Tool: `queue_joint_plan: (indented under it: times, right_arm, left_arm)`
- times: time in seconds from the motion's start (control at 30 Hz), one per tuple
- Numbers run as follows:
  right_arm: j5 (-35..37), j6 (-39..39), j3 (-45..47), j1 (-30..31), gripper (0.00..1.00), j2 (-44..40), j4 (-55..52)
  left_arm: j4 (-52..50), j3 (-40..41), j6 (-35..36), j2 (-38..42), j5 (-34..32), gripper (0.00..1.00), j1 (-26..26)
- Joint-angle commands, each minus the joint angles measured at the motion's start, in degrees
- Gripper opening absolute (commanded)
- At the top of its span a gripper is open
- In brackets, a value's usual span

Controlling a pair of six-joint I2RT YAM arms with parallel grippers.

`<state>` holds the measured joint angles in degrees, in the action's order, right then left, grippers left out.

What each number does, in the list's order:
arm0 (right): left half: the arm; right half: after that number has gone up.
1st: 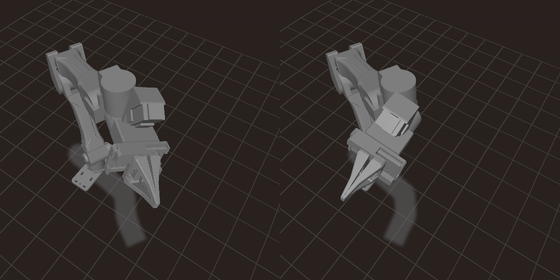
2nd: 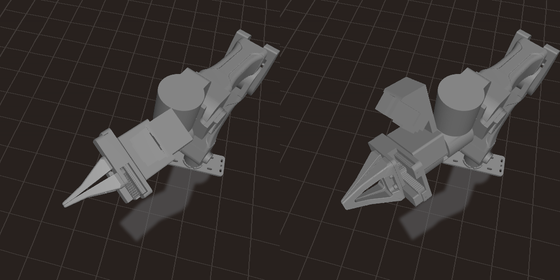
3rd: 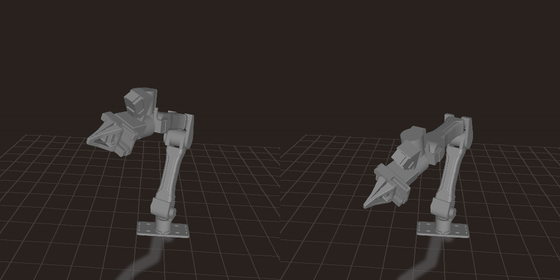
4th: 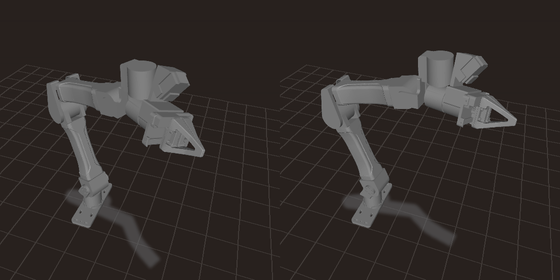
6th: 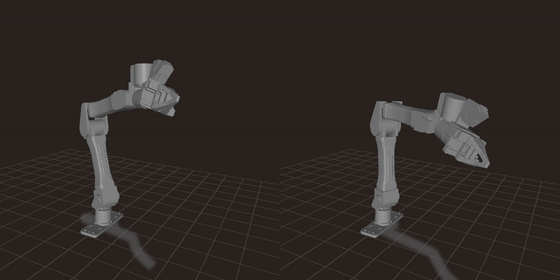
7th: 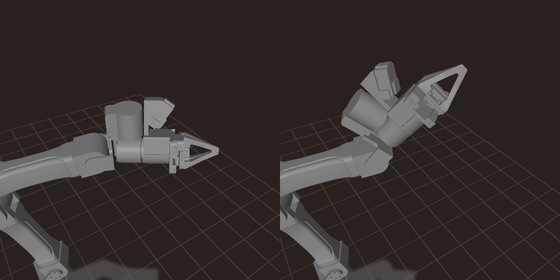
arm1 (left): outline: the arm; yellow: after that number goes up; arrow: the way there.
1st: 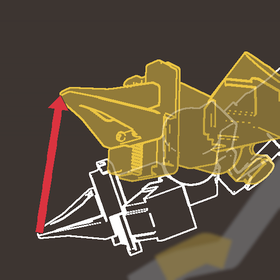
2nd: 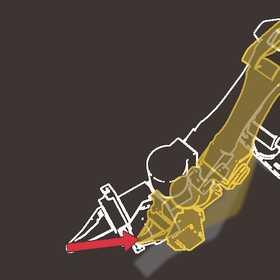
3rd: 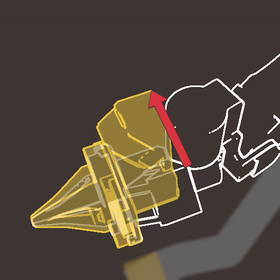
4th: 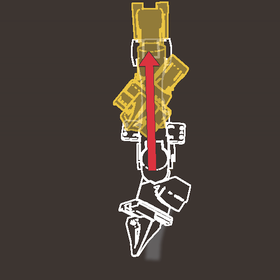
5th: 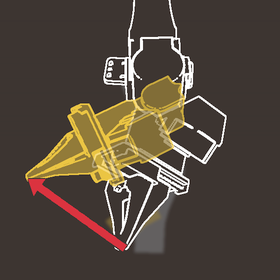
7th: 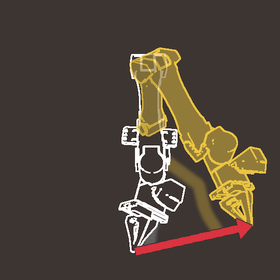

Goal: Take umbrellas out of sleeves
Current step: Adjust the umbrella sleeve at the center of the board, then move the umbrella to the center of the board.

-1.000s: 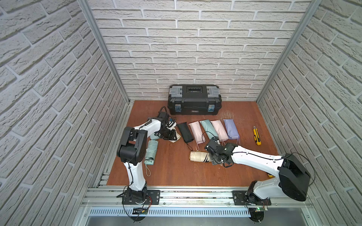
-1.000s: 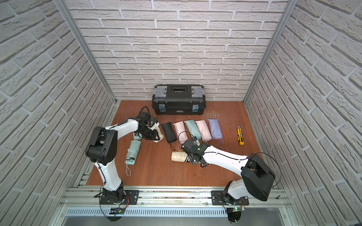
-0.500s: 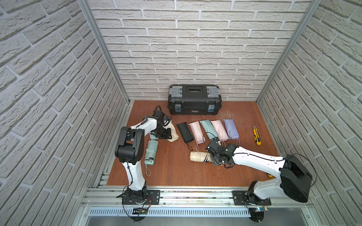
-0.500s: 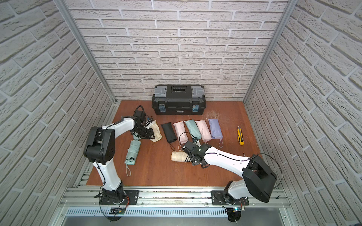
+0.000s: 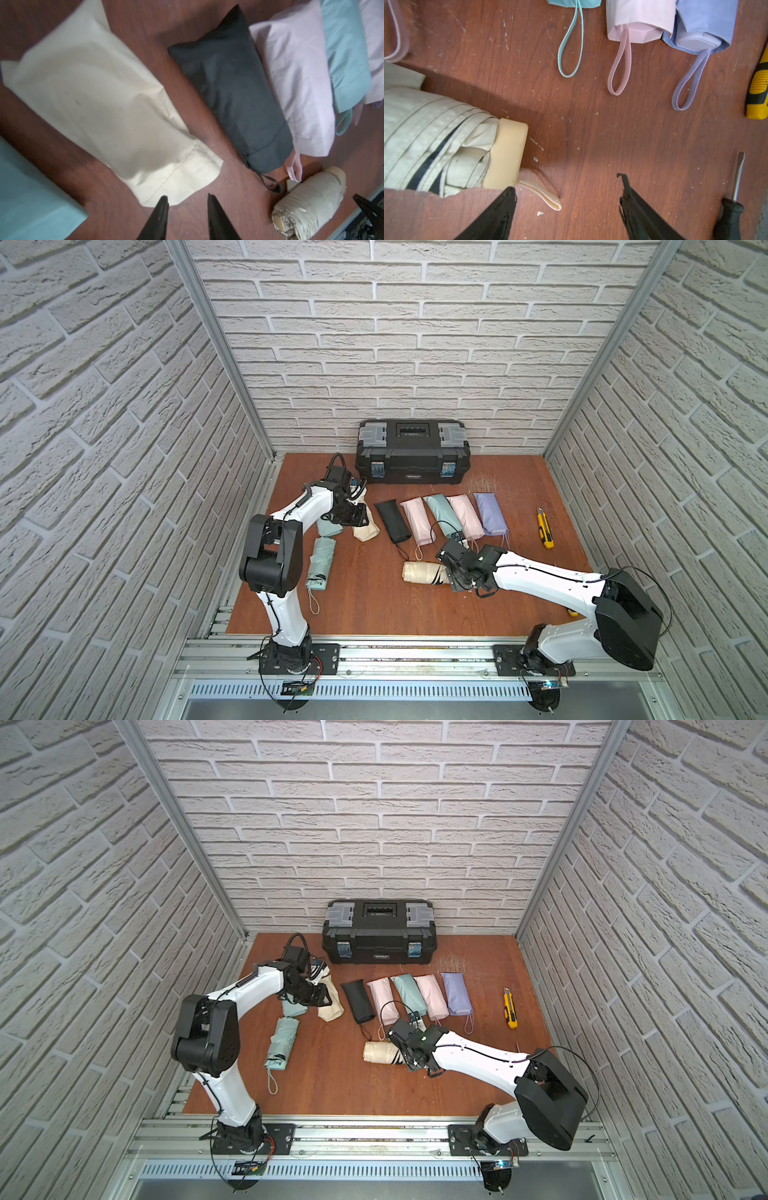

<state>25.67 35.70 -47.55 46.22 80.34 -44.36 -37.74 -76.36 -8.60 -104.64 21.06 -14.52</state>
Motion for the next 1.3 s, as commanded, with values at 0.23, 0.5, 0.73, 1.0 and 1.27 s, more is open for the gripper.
queue_joint_plan:
  times: [0.23,0.5,0.73,1.0,1.27]
  right_arm:
    - [0.6,-0.2,-0.4,-0.5,0.82,-0.4,0.0]
    - [0.6,0.2,0.4,-0.6,0.82,-0.7,0.0]
    - [0.5,-1.1,-0.3,-1.2,0.82,0.3,0.2]
    - [-9.2,-14.9,-6.1,-4.1,0.99,5.4,2.4]
    - [-17.0,-16.0,-11.0,-9.7,0.96,9.6,3.6]
  left_arm:
    - [-2.7,-5.9,4.3,-6.3,-10.3,0.34,-4.5]
    - [-3.0,-7.1,3.5,-11.6,-14.8,0.33,-6.5]
    - [-2.7,-6.5,3.2,-8.9,-15.0,0.33,-6.5]
    - [1.6,-4.0,2.4,4.0,-6.4,0.33,-5.0]
    - [10.8,5.1,0.6,17.9,7.0,0.31,1.8]
